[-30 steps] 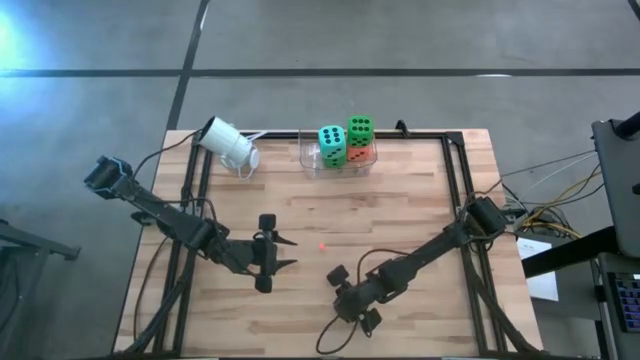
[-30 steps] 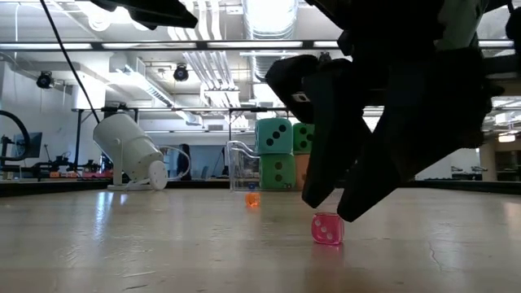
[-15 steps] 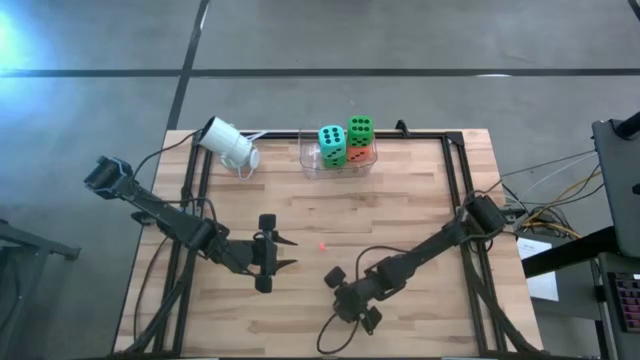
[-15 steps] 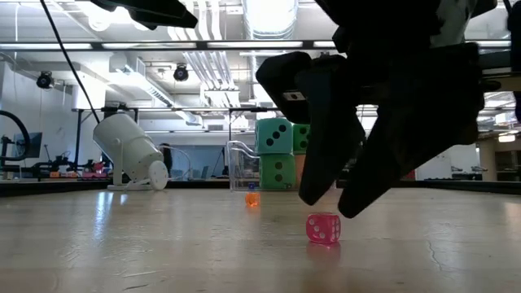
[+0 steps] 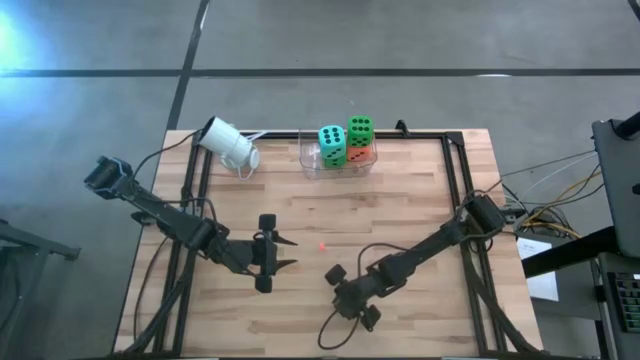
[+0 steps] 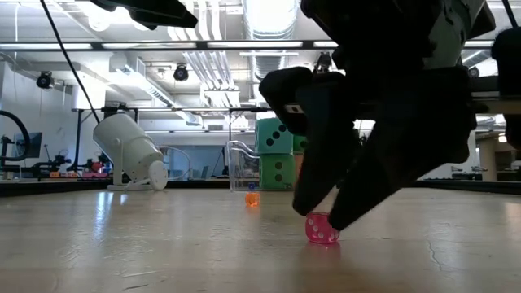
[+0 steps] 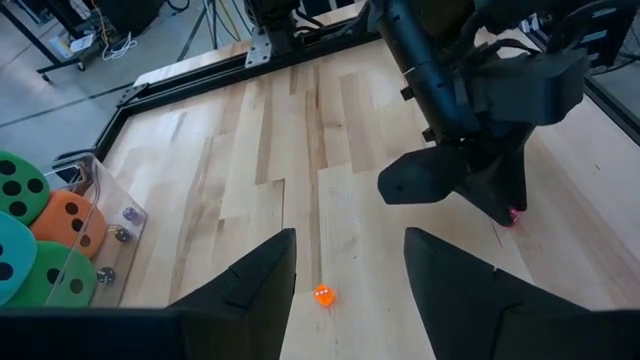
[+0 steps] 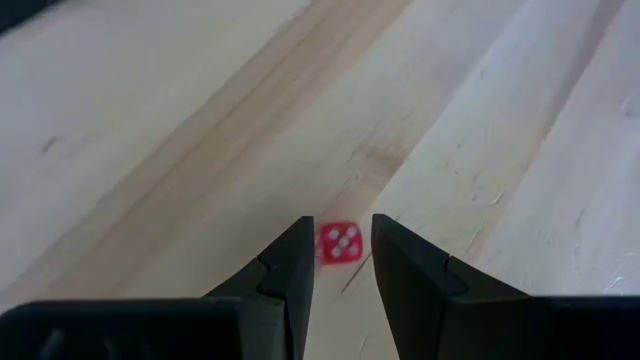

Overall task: Pick & Place Dice
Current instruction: Put the small red dice into the transparent bin, then put the small orange dice into the transparent bin

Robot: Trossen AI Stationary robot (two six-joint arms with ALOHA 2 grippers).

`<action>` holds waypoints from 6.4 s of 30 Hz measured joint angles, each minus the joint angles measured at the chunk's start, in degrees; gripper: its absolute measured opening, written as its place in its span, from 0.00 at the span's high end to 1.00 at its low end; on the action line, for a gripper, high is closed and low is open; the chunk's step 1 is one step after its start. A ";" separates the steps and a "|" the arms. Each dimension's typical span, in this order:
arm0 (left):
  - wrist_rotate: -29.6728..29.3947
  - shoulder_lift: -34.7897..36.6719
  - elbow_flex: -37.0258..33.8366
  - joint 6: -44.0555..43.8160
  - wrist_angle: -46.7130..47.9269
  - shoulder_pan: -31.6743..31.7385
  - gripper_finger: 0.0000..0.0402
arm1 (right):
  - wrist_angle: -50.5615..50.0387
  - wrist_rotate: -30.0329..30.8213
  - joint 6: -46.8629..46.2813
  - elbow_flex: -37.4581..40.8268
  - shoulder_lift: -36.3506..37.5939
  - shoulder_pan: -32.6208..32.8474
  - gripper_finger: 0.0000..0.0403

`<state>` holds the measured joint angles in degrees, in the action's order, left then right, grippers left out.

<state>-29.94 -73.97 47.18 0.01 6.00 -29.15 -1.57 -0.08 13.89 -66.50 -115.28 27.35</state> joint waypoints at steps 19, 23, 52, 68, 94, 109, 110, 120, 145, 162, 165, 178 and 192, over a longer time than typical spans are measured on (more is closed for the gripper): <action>-0.01 0.00 0.00 0.02 -0.02 0.00 0.52 | 3.85 -0.18 -3.39 2.76 0.00 -0.26 0.83; -0.01 0.00 0.00 0.02 -0.04 0.00 0.52 | 3.87 -0.12 -3.77 2.36 0.00 -0.31 0.87; -0.01 0.00 0.00 0.11 -0.44 0.00 0.53 | -13.26 22.64 -6.52 11.92 31.00 -26.53 0.88; -0.01 0.00 0.00 0.11 -0.20 0.00 0.53 | -13.16 10.47 -10.95 12.45 31.81 -53.40 0.87; -0.04 -0.02 -0.63 1.22 -0.44 0.24 0.53 | -32.19 9.99 -16.51 3.88 28.38 -54.10 0.60; 2.24 -2.79 -0.66 -4.74 -0.55 6.40 0.53 | -35.39 11.32 -19.79 6.19 39.50 -32.16 0.65; 3.29 -3.62 -0.66 -4.92 -0.61 7.37 0.53 | -34.54 12.51 -20.54 7.04 40.18 -30.07 0.66; 26.94 -13.04 -0.63 7.06 -6.36 15.34 0.54 | -21.32 15.22 -21.69 17.18 43.71 -12.48 0.65; 38.52 -29.83 5.05 16.78 -10.31 26.45 0.59 | -11.36 15.26 -22.64 22.60 43.17 -6.84 0.67; 39.84 -35.85 5.16 16.03 -11.37 27.54 0.59 | -10.94 15.23 -22.25 22.60 43.17 -6.84 0.68; 39.68 -35.71 5.16 15.08 -11.34 27.52 0.59 | -10.92 15.22 -22.25 22.60 43.17 -6.84 0.68; 39.63 -35.58 5.13 21.29 -10.67 27.43 0.80 | -10.88 15.21 -22.28 22.60 43.17 -6.85 0.68; 26.22 -25.32 5.35 20.78 -9.45 30.12 0.90 | -10.97 15.21 -22.28 22.60 43.17 -6.86 0.68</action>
<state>-3.72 -99.29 52.53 20.79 -3.45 0.97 -12.53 15.14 -8.38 -43.90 -72.12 20.49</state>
